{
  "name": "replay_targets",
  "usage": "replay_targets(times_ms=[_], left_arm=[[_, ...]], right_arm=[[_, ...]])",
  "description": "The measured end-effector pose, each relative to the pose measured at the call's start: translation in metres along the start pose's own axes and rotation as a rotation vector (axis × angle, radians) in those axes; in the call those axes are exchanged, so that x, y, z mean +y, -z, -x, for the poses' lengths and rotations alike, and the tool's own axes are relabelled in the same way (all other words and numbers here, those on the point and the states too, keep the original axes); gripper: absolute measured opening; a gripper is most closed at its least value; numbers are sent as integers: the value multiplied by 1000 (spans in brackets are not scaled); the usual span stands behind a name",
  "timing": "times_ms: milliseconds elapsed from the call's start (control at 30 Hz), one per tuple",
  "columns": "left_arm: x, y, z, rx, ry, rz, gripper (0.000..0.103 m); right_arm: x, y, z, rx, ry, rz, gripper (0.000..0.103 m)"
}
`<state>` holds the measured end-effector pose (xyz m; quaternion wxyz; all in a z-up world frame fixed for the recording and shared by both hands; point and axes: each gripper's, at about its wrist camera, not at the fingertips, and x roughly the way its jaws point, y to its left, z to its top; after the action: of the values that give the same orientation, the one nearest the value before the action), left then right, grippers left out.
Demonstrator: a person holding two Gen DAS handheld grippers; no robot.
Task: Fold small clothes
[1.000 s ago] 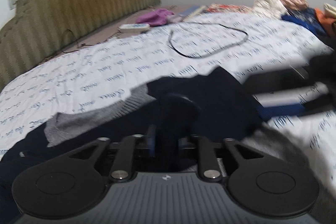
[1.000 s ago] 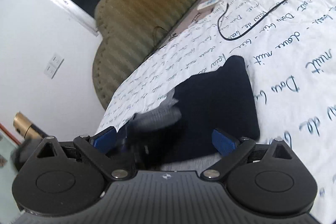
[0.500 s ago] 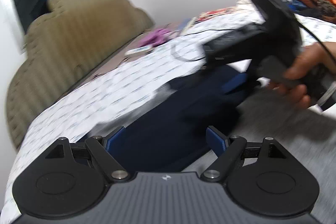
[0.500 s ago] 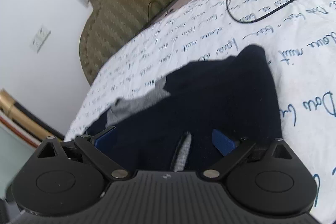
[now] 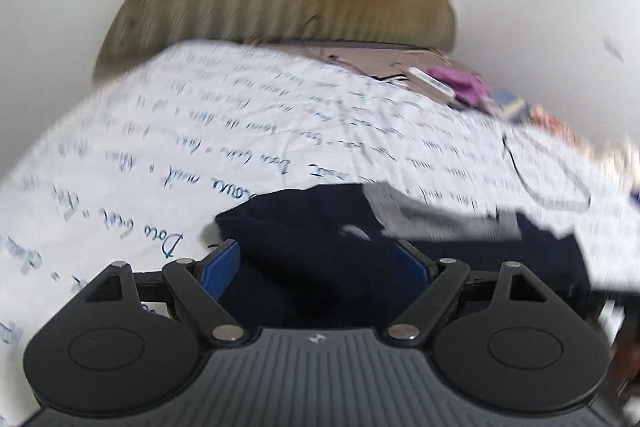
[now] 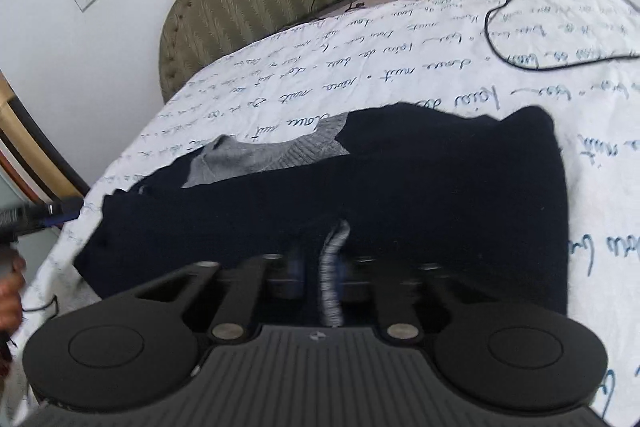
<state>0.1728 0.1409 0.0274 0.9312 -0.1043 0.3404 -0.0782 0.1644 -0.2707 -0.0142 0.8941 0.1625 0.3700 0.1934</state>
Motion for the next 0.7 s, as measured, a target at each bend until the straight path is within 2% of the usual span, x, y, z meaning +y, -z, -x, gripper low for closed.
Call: replay_targets(times_ms=[133, 200, 233, 267, 300, 333, 433, 533, 700], left_arm=[[13, -13, -22, 59, 27, 144, 82], [20, -18, -37, 74, 22, 212, 66], [22, -20, -43, 85, 21, 235, 44], [25, -22, -50, 104, 20, 258, 30], [27, -24, -55, 113, 24, 278, 24], [28, -26, -60, 111, 22, 294, 13], [24, -32, -65, 75, -27, 275, 9], [14, -33, -60, 14, -102, 200, 8], [6, -30, -49, -34, -187, 105, 8]], right_arm=[[11, -1, 10, -48, 36, 73, 10], [18, -3, 14, -79, 65, 118, 10], [22, -4, 16, -95, 76, 139, 10], [25, -6, 18, -112, 89, 160, 10], [27, -8, 20, -129, 104, 180, 10], [30, -10, 22, -144, 118, 199, 10], [33, -15, 28, -186, 161, 238, 10], [27, -18, 35, -226, 197, 235, 10], [15, -14, 50, -291, 224, 227, 10]])
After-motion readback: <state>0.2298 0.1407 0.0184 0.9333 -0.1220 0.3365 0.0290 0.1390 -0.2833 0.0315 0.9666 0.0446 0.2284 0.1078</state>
